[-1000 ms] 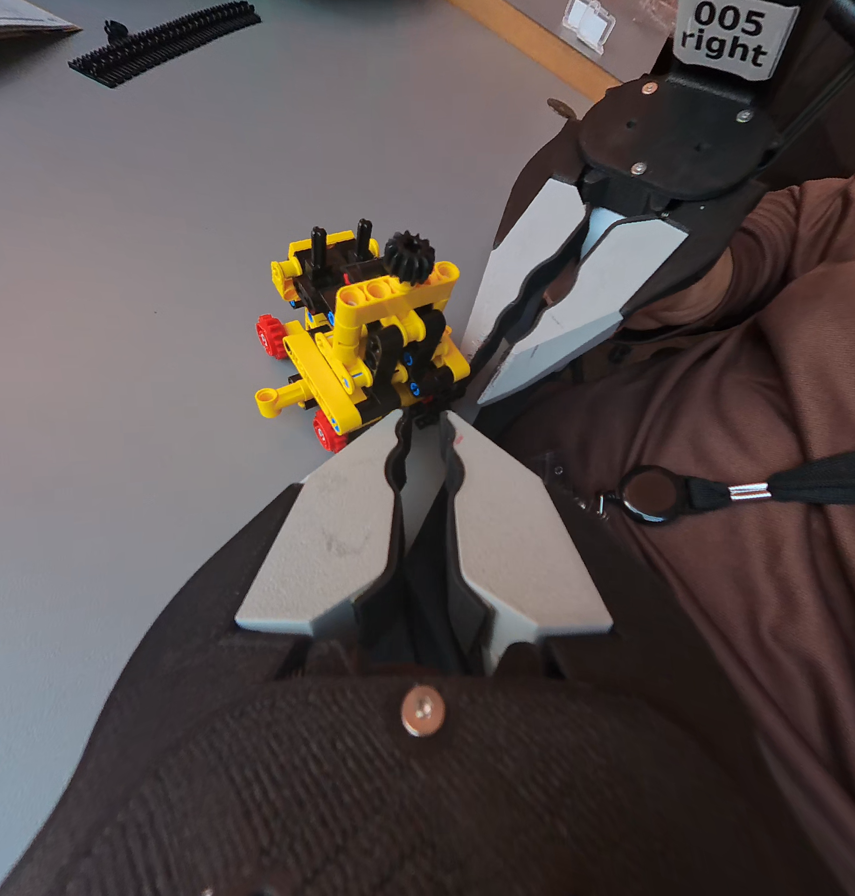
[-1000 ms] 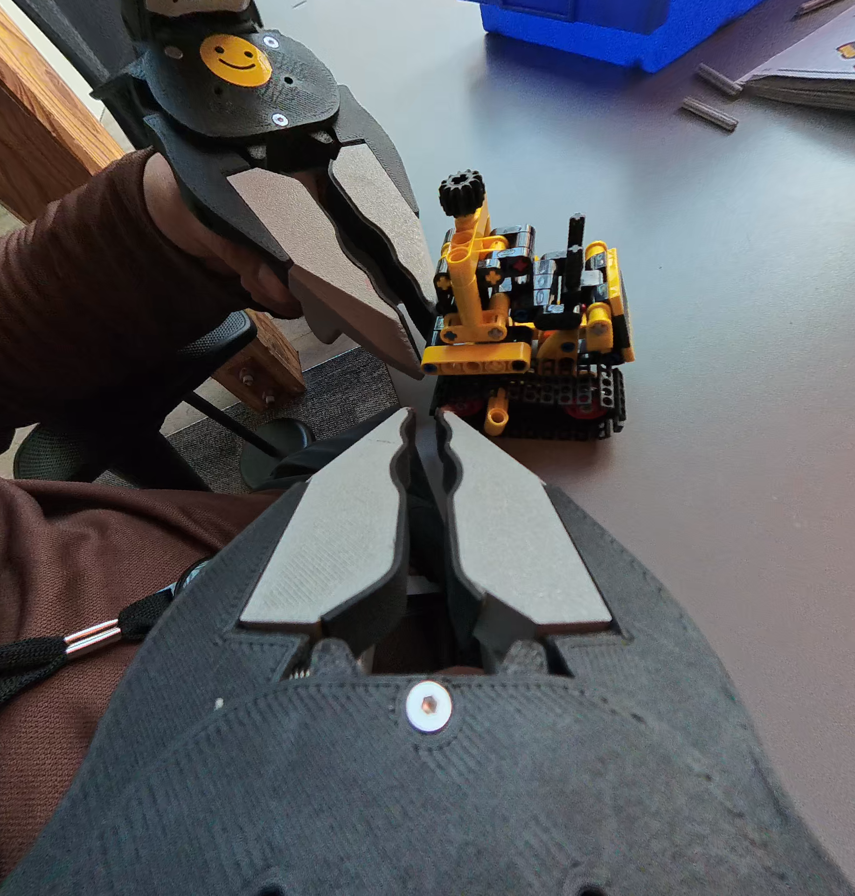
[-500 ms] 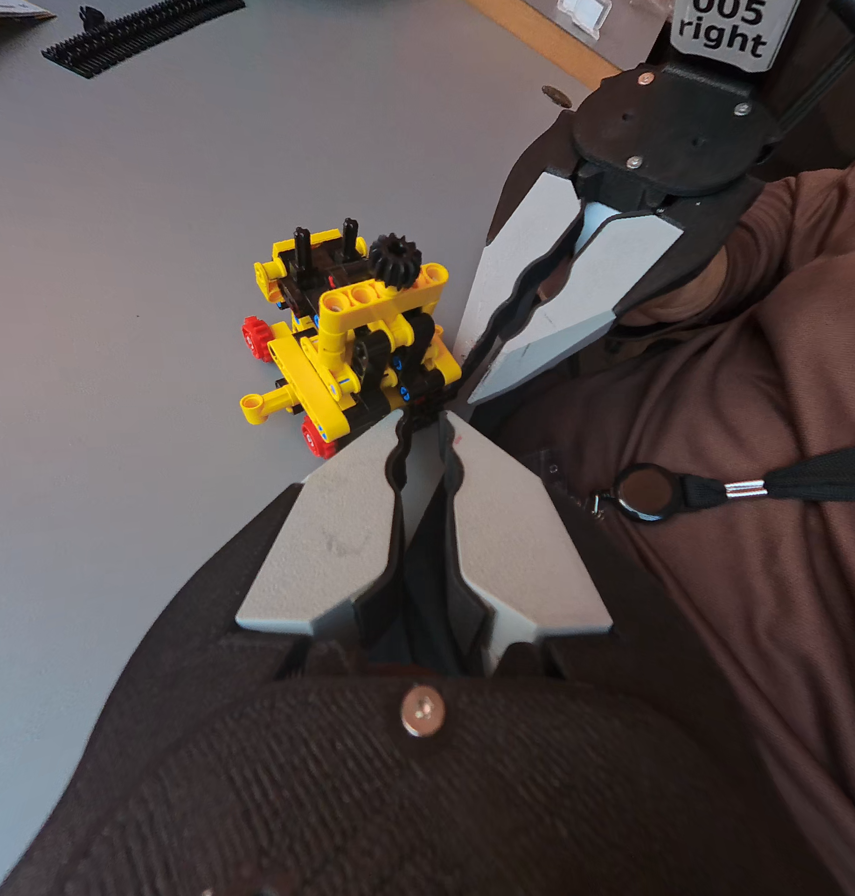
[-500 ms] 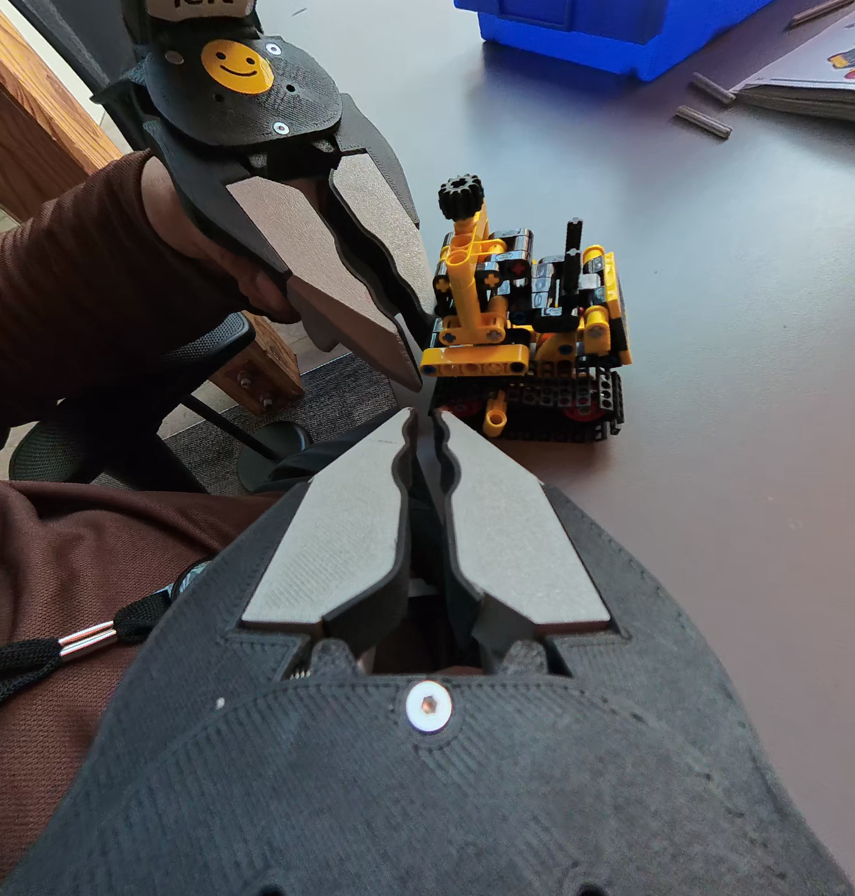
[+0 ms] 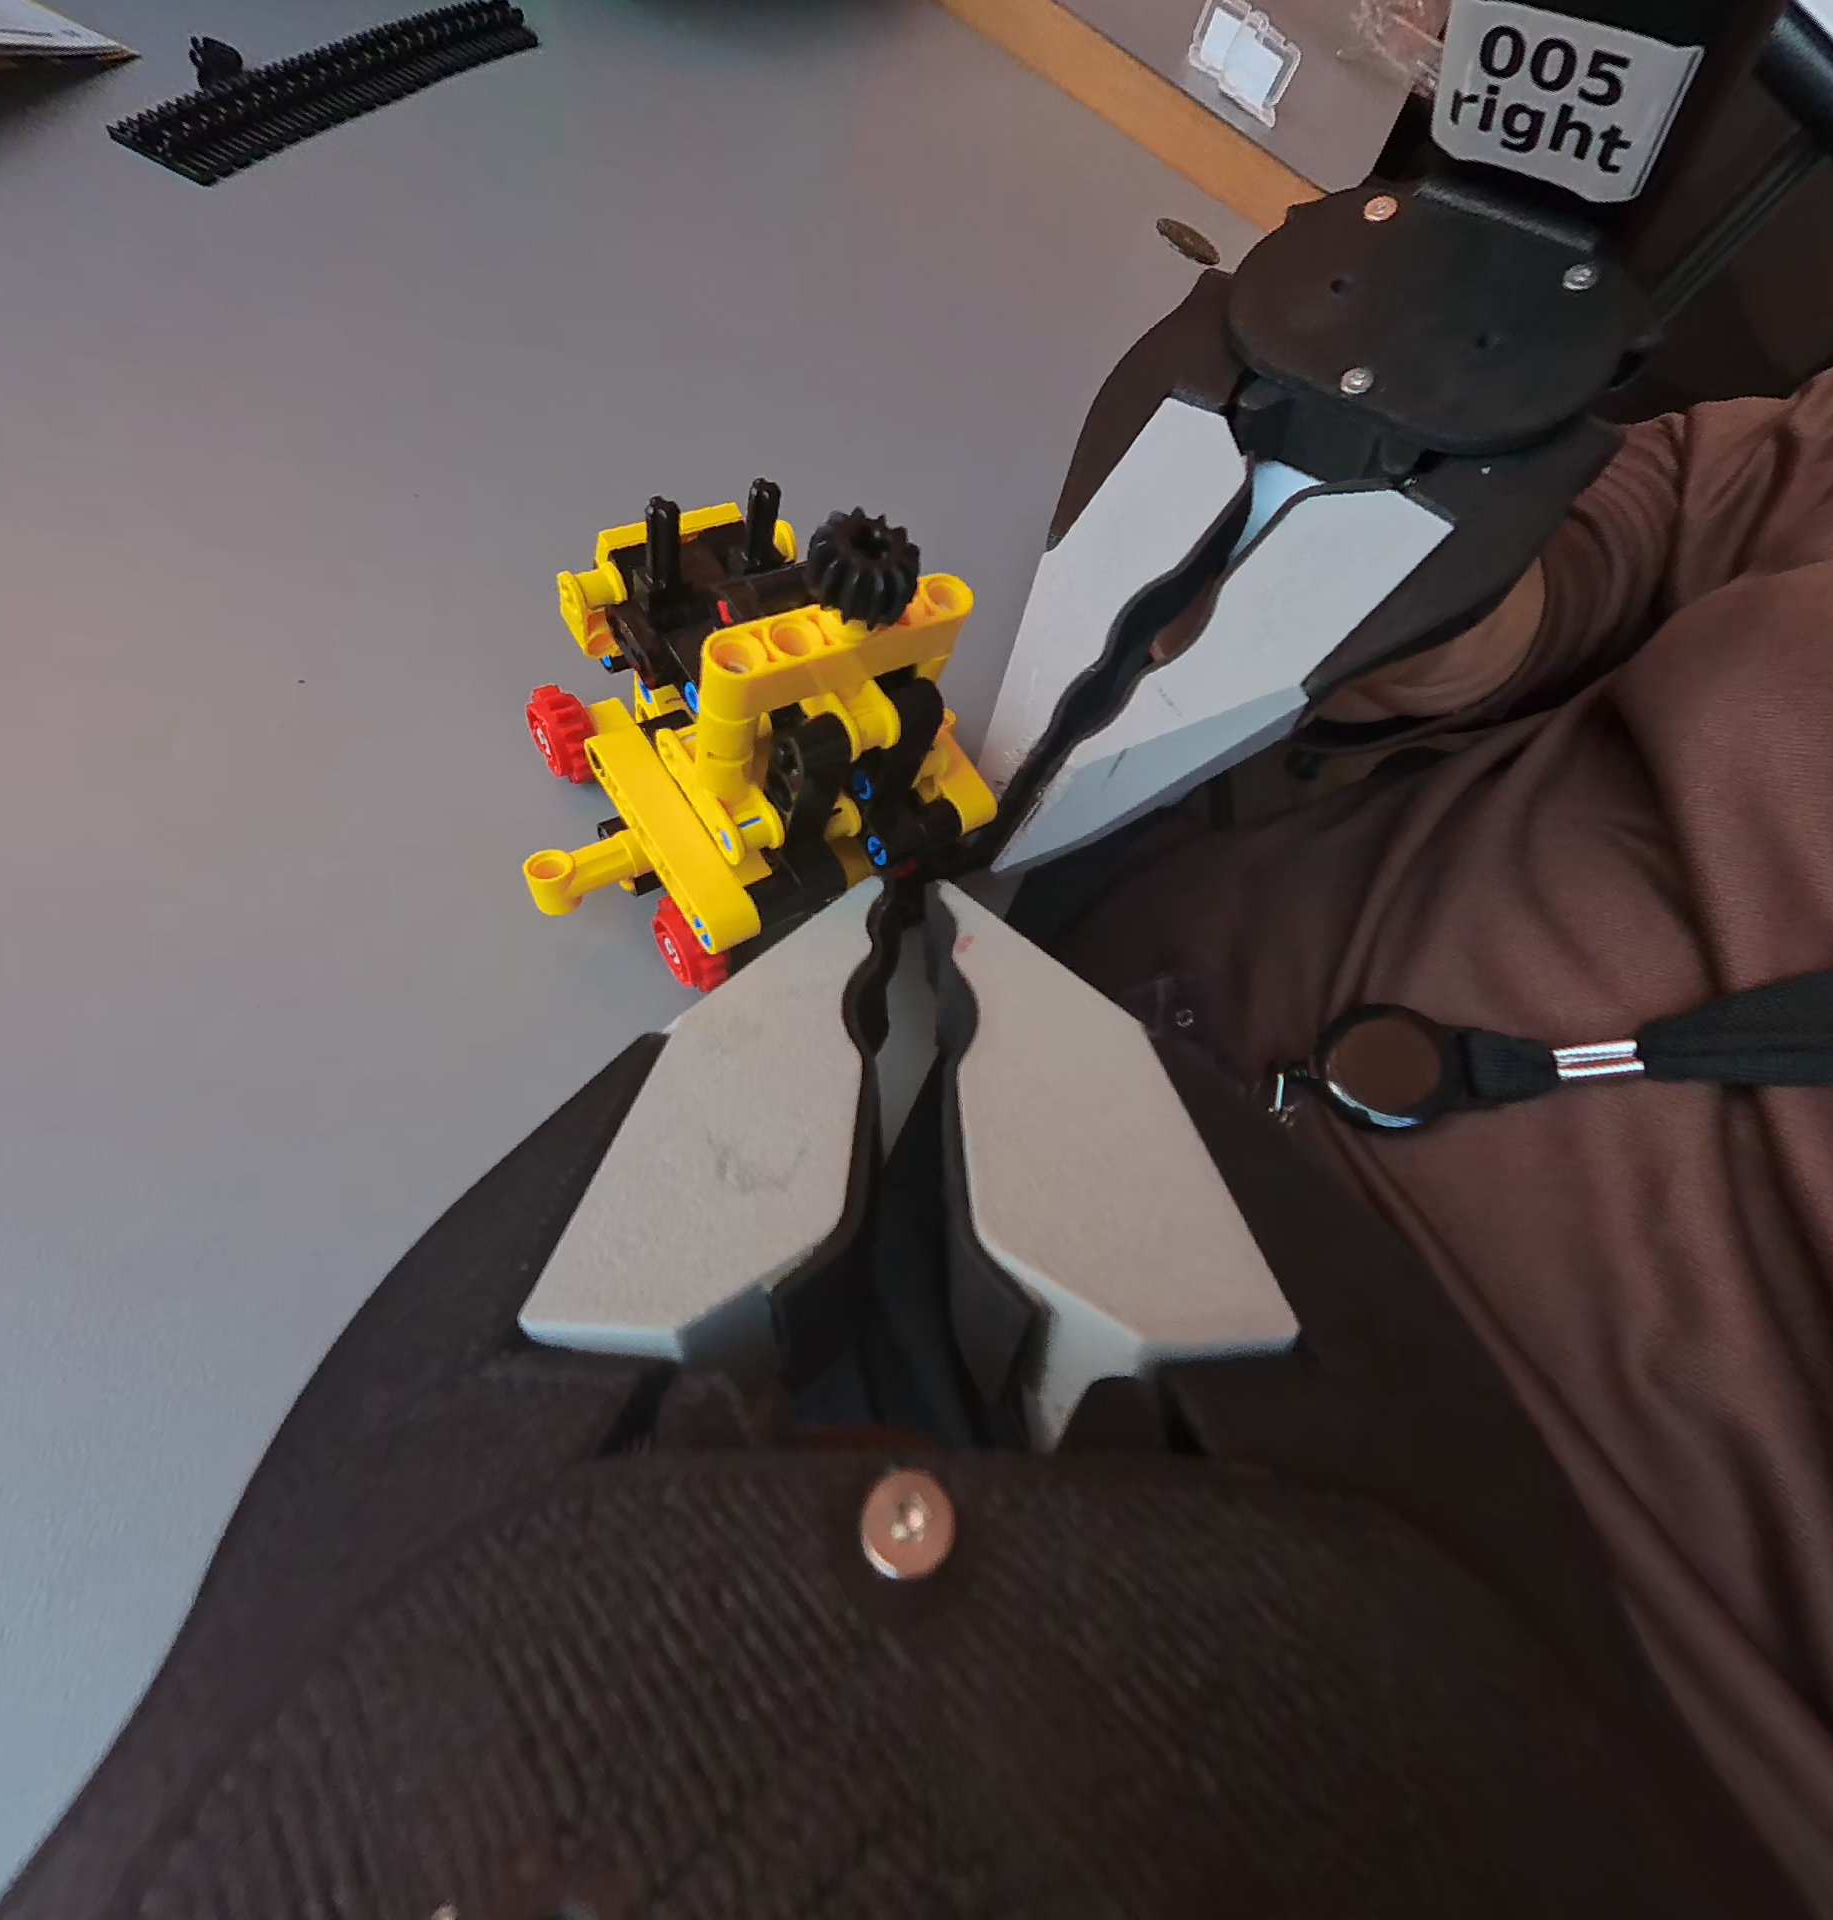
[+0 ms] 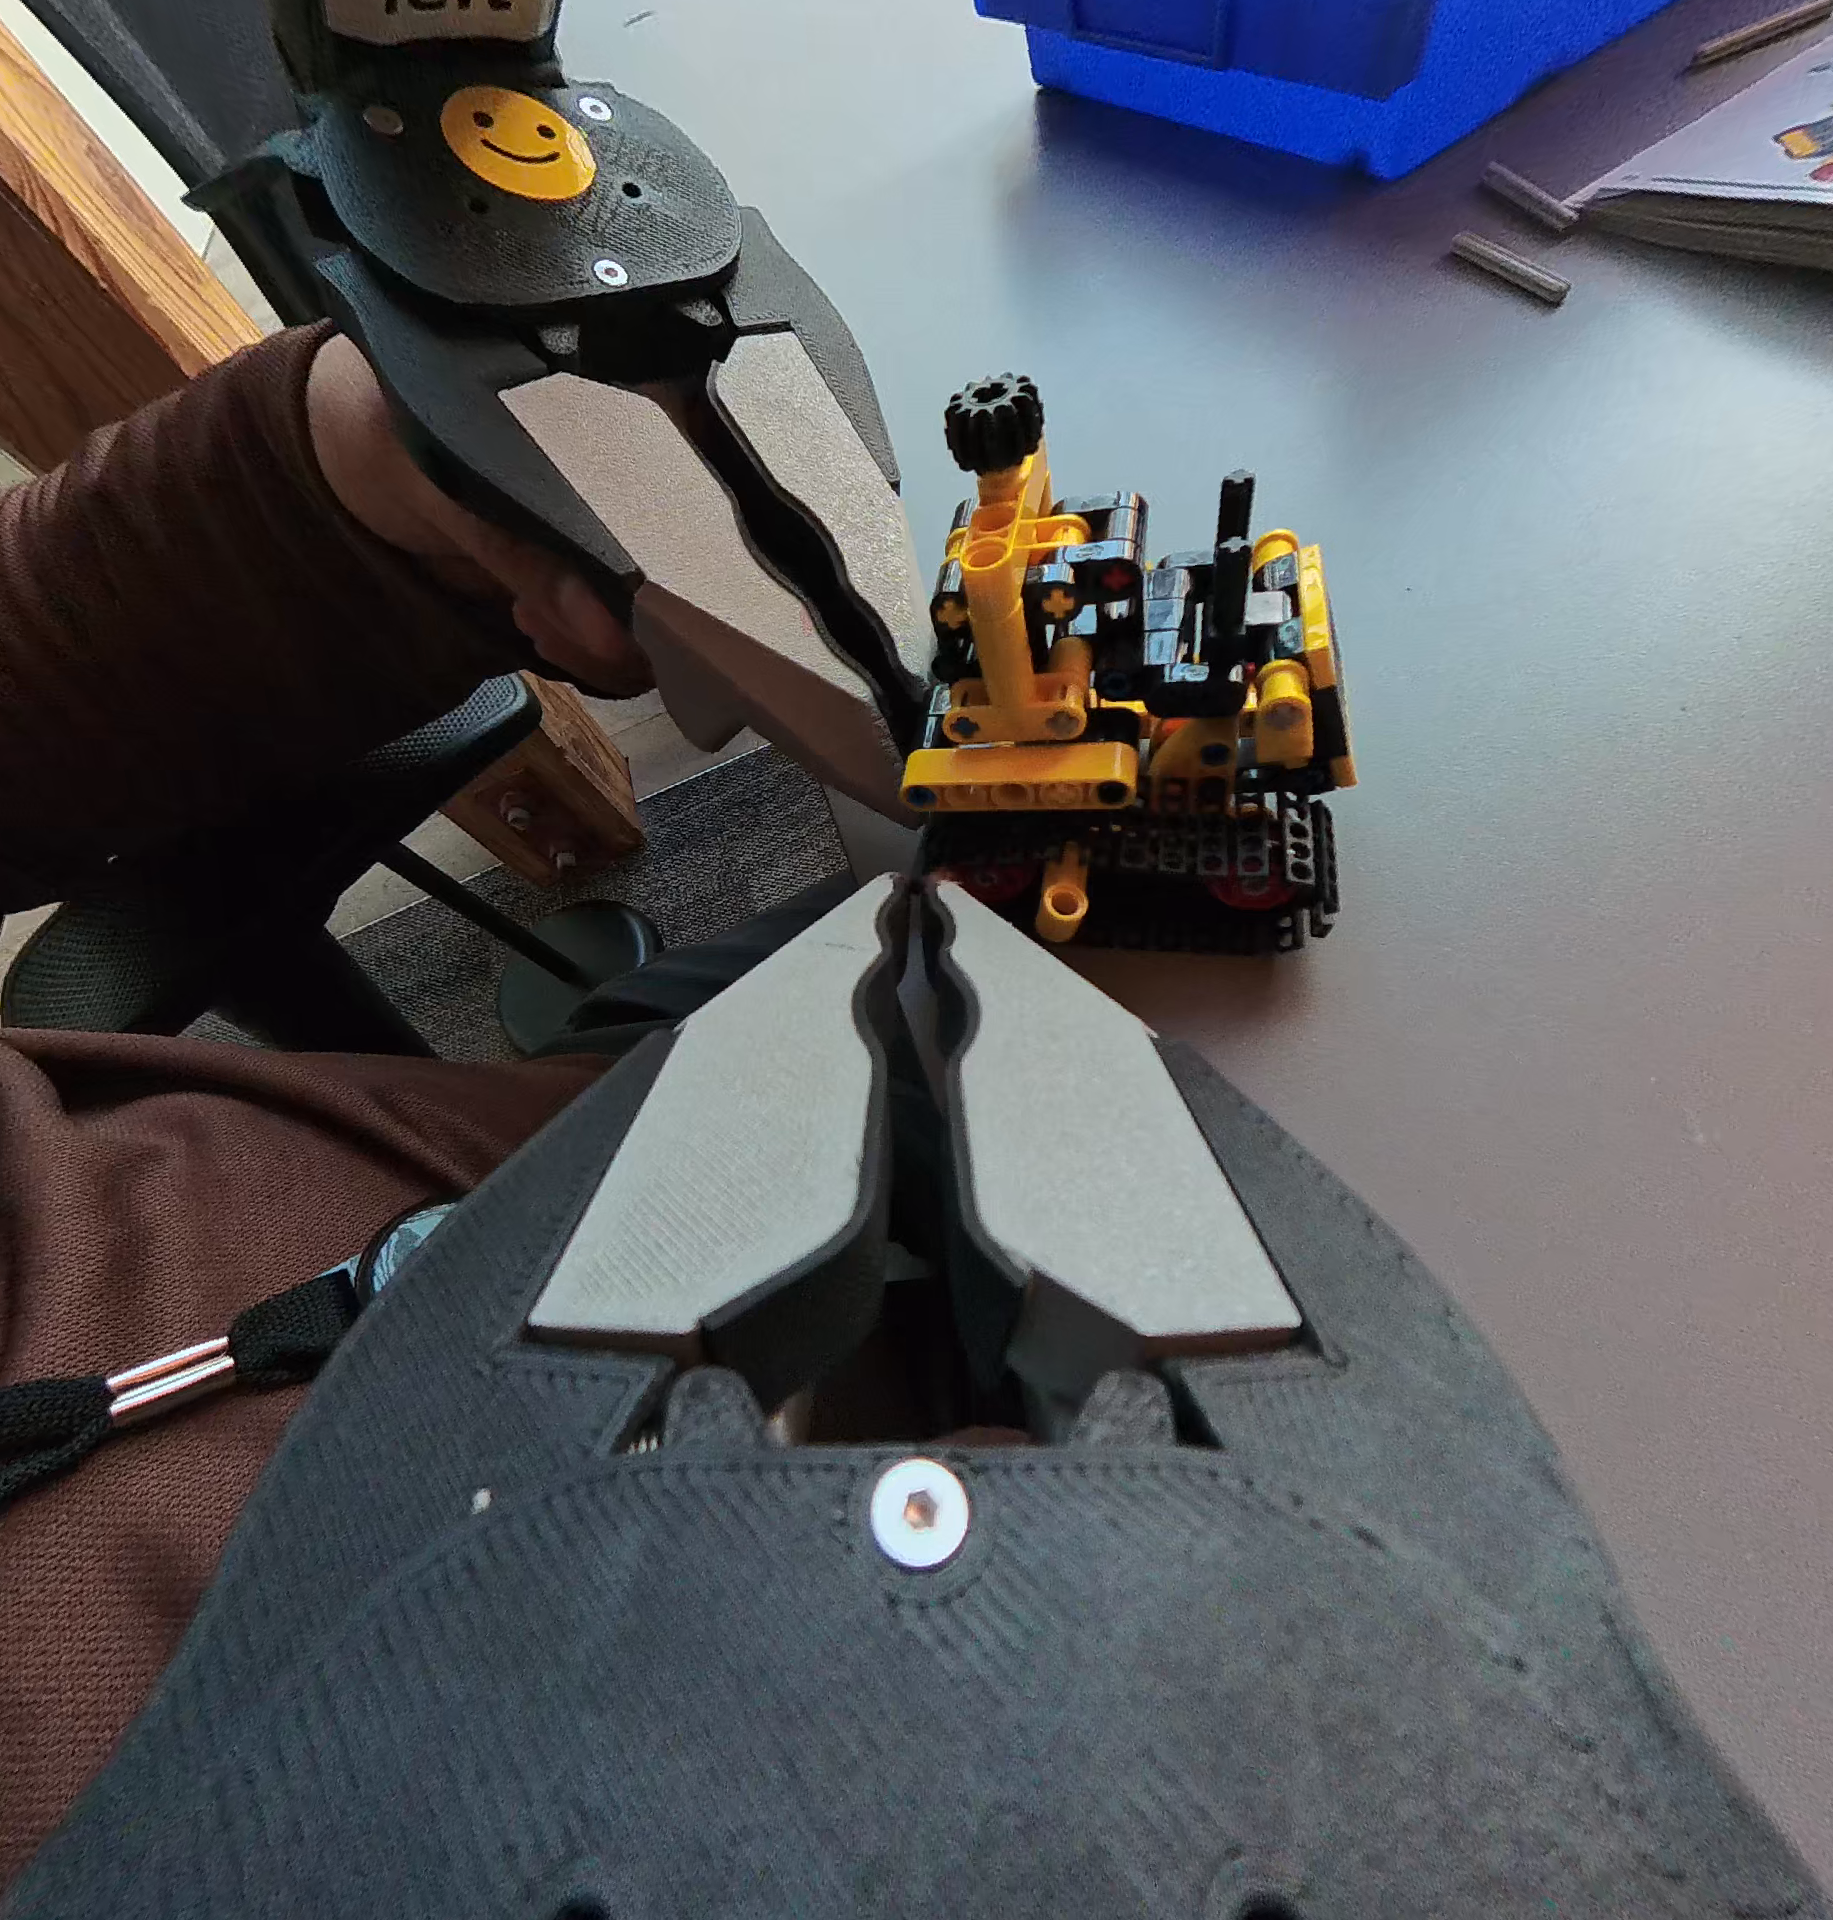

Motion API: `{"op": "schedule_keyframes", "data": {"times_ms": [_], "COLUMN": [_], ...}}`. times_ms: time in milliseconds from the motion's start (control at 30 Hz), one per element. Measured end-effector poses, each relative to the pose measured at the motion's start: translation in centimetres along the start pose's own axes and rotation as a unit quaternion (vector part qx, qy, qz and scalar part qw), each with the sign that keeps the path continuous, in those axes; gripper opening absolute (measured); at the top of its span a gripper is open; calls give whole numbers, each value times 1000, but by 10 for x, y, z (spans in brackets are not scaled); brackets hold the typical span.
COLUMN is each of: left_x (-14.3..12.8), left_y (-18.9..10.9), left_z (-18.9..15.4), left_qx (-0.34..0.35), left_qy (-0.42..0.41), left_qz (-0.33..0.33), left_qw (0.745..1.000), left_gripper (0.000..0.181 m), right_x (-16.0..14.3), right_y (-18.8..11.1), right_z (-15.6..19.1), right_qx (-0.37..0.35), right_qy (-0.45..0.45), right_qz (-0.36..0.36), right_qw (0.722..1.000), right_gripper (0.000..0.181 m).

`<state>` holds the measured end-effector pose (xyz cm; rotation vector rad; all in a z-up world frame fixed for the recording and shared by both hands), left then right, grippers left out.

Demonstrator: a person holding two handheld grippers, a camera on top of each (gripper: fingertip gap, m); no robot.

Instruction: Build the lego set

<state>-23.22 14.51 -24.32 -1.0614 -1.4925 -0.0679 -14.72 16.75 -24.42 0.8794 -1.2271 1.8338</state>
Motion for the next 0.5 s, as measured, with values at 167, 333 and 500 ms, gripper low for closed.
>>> {"op": "schedule_keyframes", "data": {"times_ms": [167,333,500], "left_x": [0,-1,-1], "left_y": [0,1,1], "left_z": [0,-1,-1], "left_qx": [3,15,20], "left_qy": [4,18,27], "left_qz": [-2,1,3], "left_qw": [1000,1000,999], "left_gripper": [0,0,0], "right_x": [0,-1,-1], "right_y": [-1,-1,-1], "right_z": [-1,-1,-1], "right_qx": [-4,-9,-20], "right_qy": [-2,-9,-26], "right_qz": [4,9,15], "right_qw": [1000,1000,999], "right_gripper": [0,0,0]}}
Point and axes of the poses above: each gripper's, where its closed fingertips meet, y out along the fingers, x out of its top, z = x × y across the jaws, the point moved 5 cm from there along -y, back along the fingers, and after that the axes turned 8 degrees about x, right-handed, at the moved point
